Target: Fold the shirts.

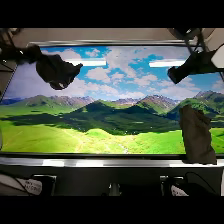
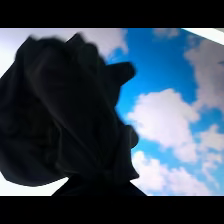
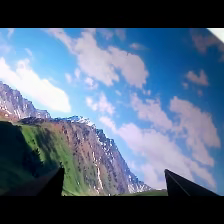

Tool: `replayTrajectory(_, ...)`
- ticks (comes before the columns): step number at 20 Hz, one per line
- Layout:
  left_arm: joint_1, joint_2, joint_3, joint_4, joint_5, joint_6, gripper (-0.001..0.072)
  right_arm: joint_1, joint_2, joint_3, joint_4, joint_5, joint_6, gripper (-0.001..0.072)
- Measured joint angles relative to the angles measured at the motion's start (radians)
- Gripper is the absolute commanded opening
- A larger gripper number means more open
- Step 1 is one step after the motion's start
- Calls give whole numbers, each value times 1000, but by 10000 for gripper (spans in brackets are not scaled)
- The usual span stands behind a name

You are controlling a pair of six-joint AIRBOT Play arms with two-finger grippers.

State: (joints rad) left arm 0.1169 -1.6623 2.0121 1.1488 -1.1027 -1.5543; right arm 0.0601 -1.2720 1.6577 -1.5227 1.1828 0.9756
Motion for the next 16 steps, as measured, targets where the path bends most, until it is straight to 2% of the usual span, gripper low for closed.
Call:
replayTrajectory(3,-81,250,-18,-29,-51,101,26,0,116,27,-2,-7,-15,671)
replayTrajectory(7,-261,474,-64,-48,-80,152,26,0,290,39,23,19,1,671)
replayTrajectory(11,-498,524,-180,-56,-67,167,26,0,432,43,31,58,2,671)
replayTrajectory(14,-686,470,-333,-72,30,171,28,0,500,43,26,84,0,671)
replayTrajectory(15,-748,432,-381,-79,69,169,119,0,513,43,25,95,-1,671)
replayTrajectory(16,-796,393,-410,-88,110,167,525,0,521,43,23,100,-2,671)
